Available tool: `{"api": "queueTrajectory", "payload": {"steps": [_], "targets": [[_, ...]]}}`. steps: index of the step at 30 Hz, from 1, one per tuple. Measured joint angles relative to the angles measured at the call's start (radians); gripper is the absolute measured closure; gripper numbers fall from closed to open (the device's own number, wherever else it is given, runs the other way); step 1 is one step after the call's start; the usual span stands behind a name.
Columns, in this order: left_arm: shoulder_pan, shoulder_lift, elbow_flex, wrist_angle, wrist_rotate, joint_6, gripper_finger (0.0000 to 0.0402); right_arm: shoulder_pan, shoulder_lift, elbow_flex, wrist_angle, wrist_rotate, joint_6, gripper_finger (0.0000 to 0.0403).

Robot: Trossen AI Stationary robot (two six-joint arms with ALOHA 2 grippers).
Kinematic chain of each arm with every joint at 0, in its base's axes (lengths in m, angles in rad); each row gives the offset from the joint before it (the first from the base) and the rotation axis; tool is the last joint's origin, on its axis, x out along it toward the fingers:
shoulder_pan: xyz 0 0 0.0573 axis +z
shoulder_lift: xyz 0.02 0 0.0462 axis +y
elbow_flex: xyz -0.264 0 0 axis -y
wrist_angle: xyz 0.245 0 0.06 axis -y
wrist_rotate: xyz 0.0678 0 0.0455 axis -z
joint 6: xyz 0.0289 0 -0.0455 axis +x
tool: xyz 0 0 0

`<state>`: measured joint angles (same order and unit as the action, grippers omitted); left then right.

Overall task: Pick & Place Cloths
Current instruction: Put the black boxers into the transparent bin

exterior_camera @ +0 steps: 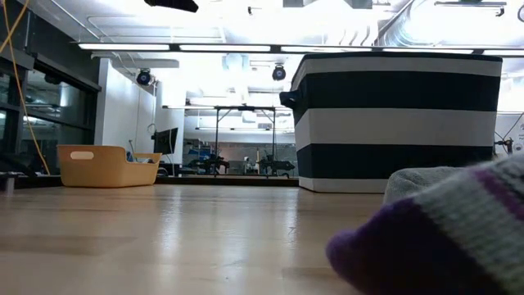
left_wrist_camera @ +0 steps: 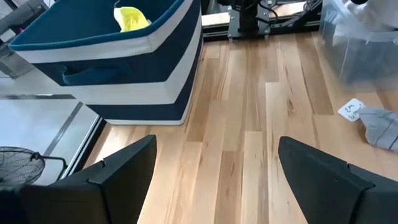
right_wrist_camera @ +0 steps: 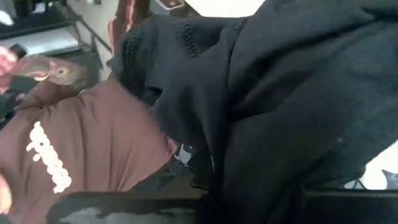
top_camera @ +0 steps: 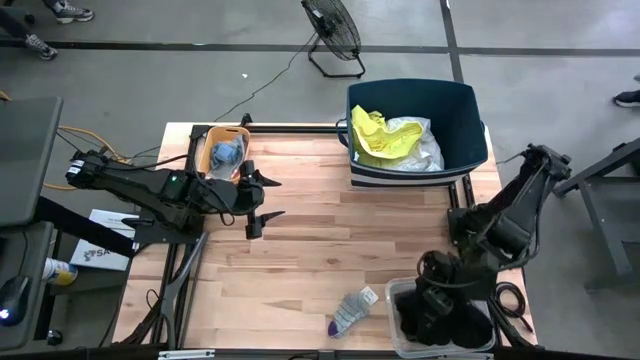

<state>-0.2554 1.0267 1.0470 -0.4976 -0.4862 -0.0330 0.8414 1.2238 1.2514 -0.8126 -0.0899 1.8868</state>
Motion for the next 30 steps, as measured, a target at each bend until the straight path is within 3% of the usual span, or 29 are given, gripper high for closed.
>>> {"api": "queueTrajectory", "payload": {"steps": [6,12,30], "targets": [[0.0,0.0,0.0,-0.004,0.0,0.001,0.0074,0.035,0.065,0.0,-0.02,0.042,0.072,0.0384],[0.0,0.0,0.0,-0.008,0.0,0.001,0.0074,0.055,0.153,0.0,-0.129,-0.015,0.131,0.0384],[0.0,0.0,0.0,-0.007,0.0,-0.002,0.0074,0.055,0.434,0.0,-0.283,-0.019,0.145,0.0384]]}}
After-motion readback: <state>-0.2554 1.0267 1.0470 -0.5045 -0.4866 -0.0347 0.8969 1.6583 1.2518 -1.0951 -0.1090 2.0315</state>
